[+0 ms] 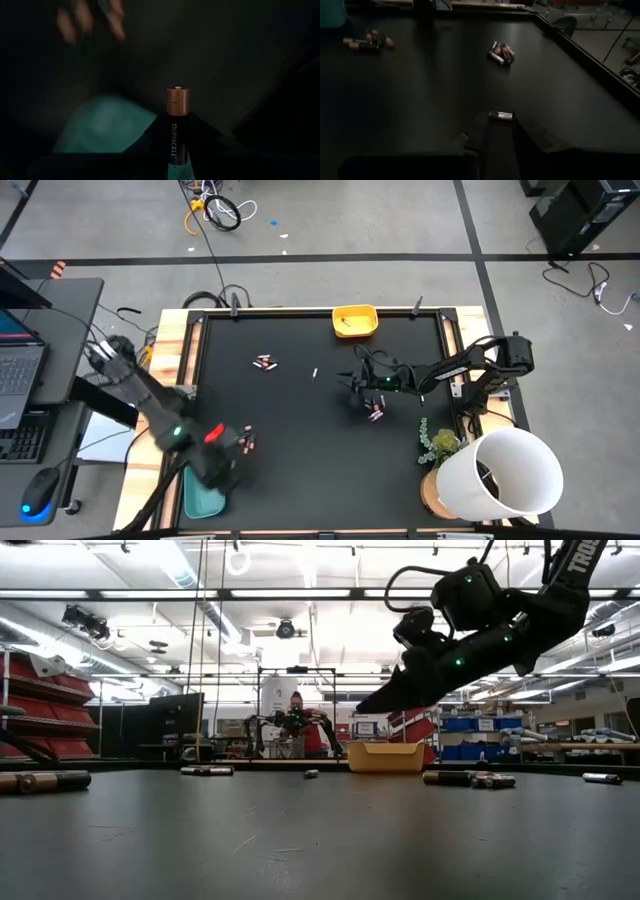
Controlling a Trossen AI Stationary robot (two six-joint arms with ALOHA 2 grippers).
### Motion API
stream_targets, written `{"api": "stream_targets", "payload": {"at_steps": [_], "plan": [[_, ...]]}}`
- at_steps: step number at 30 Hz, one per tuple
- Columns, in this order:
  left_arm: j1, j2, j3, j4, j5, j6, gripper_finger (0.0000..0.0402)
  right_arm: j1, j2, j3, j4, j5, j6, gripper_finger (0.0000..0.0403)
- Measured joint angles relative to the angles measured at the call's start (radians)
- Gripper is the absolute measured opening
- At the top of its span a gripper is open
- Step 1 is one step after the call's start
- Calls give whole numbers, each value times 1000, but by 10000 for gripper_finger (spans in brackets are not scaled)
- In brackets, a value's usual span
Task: Sort batteries
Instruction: Put the black battery into the green bin, then put the silver battery into the yellow bin
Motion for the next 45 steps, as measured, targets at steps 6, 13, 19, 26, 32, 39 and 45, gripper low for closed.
{"api": "stream_targets", "payload": {"at_steps": [6,13,19,26,32,39,45], "plan": [[-202,112,-3,93,37,-324,54,-29,-7,0,-10,2,-18,74],[-263,216,-3,85,39,-388,54,-53,-8,0,22,-1,-27,74],[-261,270,-24,70,52,-390,54,-66,-8,0,66,-22,-47,74],[-258,288,-31,10,46,-420,121,-88,-8,0,80,-78,-48,74],[-250,288,-28,0,64,-416,137,-90,-8,0,80,-78,-47,74],[-164,273,94,-143,74,-284,139,-90,-8,0,81,-79,-44,74],[-4,272,180,-272,27,-28,139,-90,-8,0,95,-108,-23,74]]}}
